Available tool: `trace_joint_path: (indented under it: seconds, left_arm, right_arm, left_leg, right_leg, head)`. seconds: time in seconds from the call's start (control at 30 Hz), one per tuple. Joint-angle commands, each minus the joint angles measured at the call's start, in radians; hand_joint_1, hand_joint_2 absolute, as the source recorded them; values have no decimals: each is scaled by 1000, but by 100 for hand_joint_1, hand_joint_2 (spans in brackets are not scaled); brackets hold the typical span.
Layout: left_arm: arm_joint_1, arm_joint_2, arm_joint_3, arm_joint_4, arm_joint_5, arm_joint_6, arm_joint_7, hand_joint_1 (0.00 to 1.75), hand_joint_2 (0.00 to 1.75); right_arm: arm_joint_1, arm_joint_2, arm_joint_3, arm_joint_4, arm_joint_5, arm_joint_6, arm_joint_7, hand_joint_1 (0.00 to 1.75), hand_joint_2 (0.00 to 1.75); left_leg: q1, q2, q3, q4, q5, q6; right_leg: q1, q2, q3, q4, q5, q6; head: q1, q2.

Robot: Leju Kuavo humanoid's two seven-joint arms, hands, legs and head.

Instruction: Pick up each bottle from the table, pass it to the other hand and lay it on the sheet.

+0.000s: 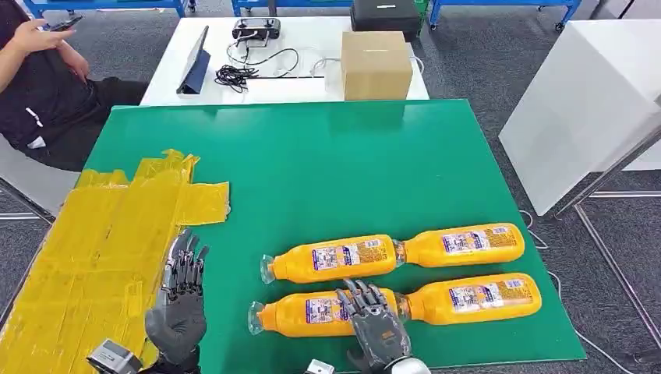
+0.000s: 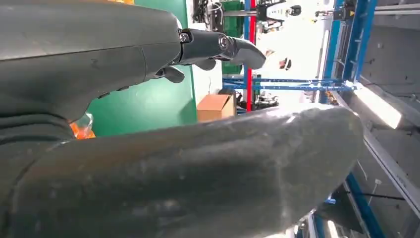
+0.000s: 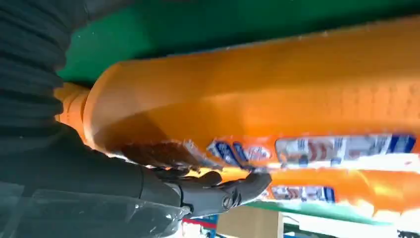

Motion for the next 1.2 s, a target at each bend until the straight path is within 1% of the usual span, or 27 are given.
trace_joint_path:
  seconds: [0.03, 0.1, 0.17, 0.27, 0.53, 0.73, 0.87, 0.93, 0.97, 1.0, 1.03, 1.07, 1.1, 1.17, 1.2]
  left_arm:
    - [-26, -11, 42, 54, 2, -21, 6, 0, 0]
    - [-29, -10, 42, 57, 2, -24, 6, 0, 0]
    - [-29, -11, 43, 59, 2, -25, 6, 0, 0]
    - [-27, -14, 48, 55, 1, -28, 4, 0, 0]
    - [-26, -14, 48, 55, 1, -28, 4, 0, 0]
    - [-26, -14, 48, 55, 1, -28, 4, 0, 0]
    - [-19, -25, 63, 46, 1, -14, 5, 0, 0]
    - [-18, -44, 83, 43, 14, 28, 15, 0, 0]
    - [-19, -47, 86, 44, 22, 50, 17, 0, 0]
    - [-18, -49, 89, 52, 47, 60, 26, 0, 0]
    - [-18, -48, 91, 60, 84, 58, 24, 0, 0]
    - [-19, -46, 97, 73, 131, 50, 15, 0, 0]
    - [-22, -45, 104, 88, 152, 51, 21, 0, 175]
    - [-29, -46, 113, 106, 217, 37, 56, 0, 175]
    - [-29, -51, 128, 108, 301, 6, 99, 0, 175]
  right_arm:
    - [-24, -82, 55, 88, -89, 98, 3, 175, 175]
    - [-27, -90, 62, 87, -102, 106, 0, 175, 175]
    - [-31, -86, 58, 83, -105, 104, 0, 175, 175]
    - [-30, -72, 41, 66, -108, 72, -2, 175, 175]
    - [-34, -69, 42, 64, -108, 77, -2, 175, 175]
    - [-34, -69, 42, 64, -108, 77, -2, 175, 175]
    - [-3, -14, -30, 22, -126, -52, -12, 175, 175]
    - [18, 28, -72, -15, -171, -166, -57, 175, 175]
    - [33, 51, -90, -35, -222, -230, -108, 175, 175]
    - [50, 71, -98, -67, -272, -309, -176, 175, 175]
    - [63, 85, -95, -94, -361, -356, -262, 175, 175]
    - [67, 80, -79, -113, -456, -347, -322, 175, 175]
    - [67, 73, -72, -116, -484, -350, -345, 175, 175]
    - [71, 88, -77, -114, -543, -389, -412, 175, 175]
    - [67, 103, -84, -116, -580, -413, -457, 175, 175]
  left_leg:
    - [1, -1, 3, -1, 0, 0]
    - [0, -2, 5, -2, 1, -1]
    - [0, -1, 5, -1, 0, -1]
    - [0, -2, 6, -2, 0, -1]
    - [0, -1, 8, -1, -1, -1]
    - [1, -1, 7, -2, 0, -2]
    - [0, -1, 8, -1, -1, -1]
    - [0, -2, 7, -1, -1, -2]
    - [0, -1, 7, -1, -1, -2]
    - [0, 0, 6, 0, -1, -1]
    - [1, 0, 5, 0, -1, -2]
    - [0, -1, 4, 0, -1, -2]
    - [0, 0, 4, 0, -1, -1]
    - [0, 1, 5, -1, -1, -2]
    - [0, 0, 5, -1, -1, -1]
  right_leg:
    - [1, -1, 2, -2, 0, 0]
    - [0, -3, -3, -4, 1, 0]
    - [0, -1, -4, -2, 0, 0]
    - [0, -2, -2, -3, 0, 0]
    - [0, -1, -1, -2, -1, 0]
    - [1, -2, -1, -4, 0, 0]
    - [0, -2, -1, -2, -1, 0]
    - [0, -2, -1, -2, -1, -1]
    - [1, -1, -2, -2, 0, -1]
    - [0, 0, -1, 0, -1, -1]
    - [1, 0, 1, -1, 0, -1]
    - [0, -1, 4, 0, -1, -1]
    - [0, 0, 4, 0, -1, 0]
    - [0, 1, 5, -1, -1, 0]
    - [0, 0, 5, -1, 0, 0]
  head:
    - [0, 0]
    - [1, 0]
    - [1, 0]
    - [0, 0]
    - [0, 0]
    - [1, 0]
    - [0, 0]
    - [0, 0]
    - [1, 0]
    - [0, 0]
    - [0, 0]
    - [1, 0]
    - [1, 0]
    - [0, 0]
    - [0, 0]
